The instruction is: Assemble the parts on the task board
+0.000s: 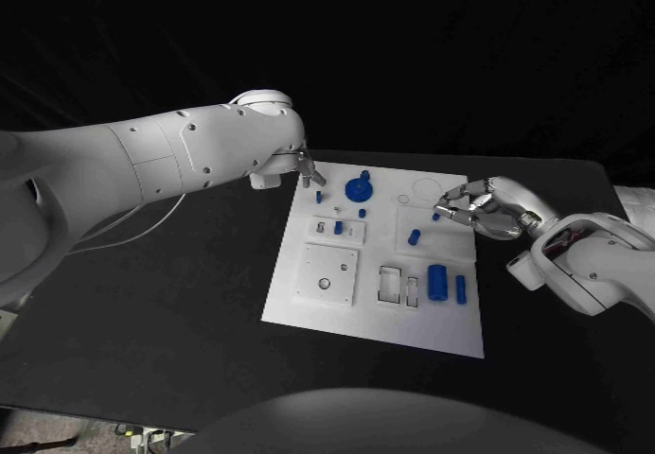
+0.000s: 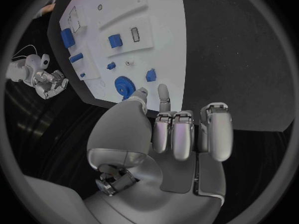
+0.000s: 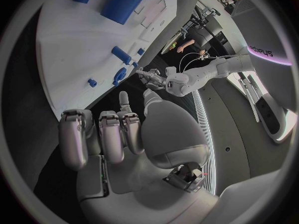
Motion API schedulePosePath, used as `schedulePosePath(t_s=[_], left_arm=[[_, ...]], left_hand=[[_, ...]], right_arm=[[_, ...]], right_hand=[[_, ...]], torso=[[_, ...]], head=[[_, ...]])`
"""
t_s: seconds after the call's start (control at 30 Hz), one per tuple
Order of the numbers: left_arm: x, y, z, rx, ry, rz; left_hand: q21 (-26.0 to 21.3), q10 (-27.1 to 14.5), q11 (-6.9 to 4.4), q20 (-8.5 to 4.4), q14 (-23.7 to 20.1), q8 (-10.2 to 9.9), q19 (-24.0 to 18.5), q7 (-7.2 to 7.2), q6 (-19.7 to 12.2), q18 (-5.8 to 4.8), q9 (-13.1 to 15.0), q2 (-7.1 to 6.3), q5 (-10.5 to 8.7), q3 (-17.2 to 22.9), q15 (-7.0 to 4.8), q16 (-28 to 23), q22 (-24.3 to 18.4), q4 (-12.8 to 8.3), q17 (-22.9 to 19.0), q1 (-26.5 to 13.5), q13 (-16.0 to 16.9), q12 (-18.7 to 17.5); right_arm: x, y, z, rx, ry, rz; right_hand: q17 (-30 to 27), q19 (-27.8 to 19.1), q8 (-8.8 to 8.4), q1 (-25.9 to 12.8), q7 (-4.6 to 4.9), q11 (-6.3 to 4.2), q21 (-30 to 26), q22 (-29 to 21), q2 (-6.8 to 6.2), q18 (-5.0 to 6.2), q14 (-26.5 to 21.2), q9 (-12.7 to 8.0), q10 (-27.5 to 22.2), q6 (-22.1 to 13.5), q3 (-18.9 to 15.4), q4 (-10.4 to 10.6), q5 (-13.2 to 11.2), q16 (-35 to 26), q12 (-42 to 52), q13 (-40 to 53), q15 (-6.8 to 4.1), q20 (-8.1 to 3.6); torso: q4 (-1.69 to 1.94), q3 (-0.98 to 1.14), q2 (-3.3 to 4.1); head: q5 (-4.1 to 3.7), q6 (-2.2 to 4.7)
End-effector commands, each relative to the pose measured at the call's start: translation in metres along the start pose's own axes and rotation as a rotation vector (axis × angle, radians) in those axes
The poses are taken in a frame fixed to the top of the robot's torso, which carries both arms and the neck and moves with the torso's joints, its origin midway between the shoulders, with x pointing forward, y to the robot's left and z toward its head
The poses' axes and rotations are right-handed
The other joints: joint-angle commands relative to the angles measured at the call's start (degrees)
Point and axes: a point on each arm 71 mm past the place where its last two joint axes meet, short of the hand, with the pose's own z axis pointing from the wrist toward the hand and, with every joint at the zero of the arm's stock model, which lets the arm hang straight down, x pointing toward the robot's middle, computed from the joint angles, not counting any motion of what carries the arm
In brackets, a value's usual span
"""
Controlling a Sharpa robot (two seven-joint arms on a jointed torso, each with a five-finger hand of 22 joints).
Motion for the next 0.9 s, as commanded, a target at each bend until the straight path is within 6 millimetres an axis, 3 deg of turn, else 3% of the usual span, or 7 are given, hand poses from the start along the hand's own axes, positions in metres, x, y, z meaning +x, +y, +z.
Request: schedulePosePath(t_s=[0.03, 0.9], left_arm=[[0.004, -0.003, 0.001, 0.016, 0.021, 0.017], [0.016, -0.008, 0.006, 0.027, 0.060, 0.024]], left_hand=[[-0.4, 6.0, 0.06, -0.12, 6.0, -0.3, 3.1, 0.11, -0.3, -0.41, 0.0, 0.10, 0.11, -0.4, -0.03, 0.1, 13.3, 0.0, 15.1, 0.7, 15.1, 0.2], [-1.0, 6.0, 0.23, 0.05, 6.0, -0.8, 2.8, 0.23, -0.2, -0.27, -0.4, 0.71, 0.22, -0.5, 0.16, 0.1, 13.1, -0.1, 15.1, 0.9, 15.1, 0.2]], right_arm=[[0.002, 0.001, 0.000, -0.010, 0.015, 0.001], [0.001, 0.001, 0.000, -0.012, 0.015, 0.001]], right_hand=[[15.1, 1.5, 0.10, -0.2, -0.15, -0.15, 0.2, 12.9, 0.15, 0.87, 6.0, -0.1, 6.1, 0.2, -0.1, -0.3, 0.3, 0.2, 0.2, 15.1, -0.07, -0.07], [15.1, 1.4, 0.11, -0.1, -0.16, -0.17, 0.1, 12.9, 0.18, 0.89, 6.0, -0.1, 6.1, 0.2, 0.0, -0.3, 0.6, 0.2, 0.2, 15.1, -0.09, -0.08]], torso=[[-0.01, 0.02, 0.04], [-0.02, 0.00, 0.01]], head=[[-0.24, 0.00], [-0.42, 0.00]])
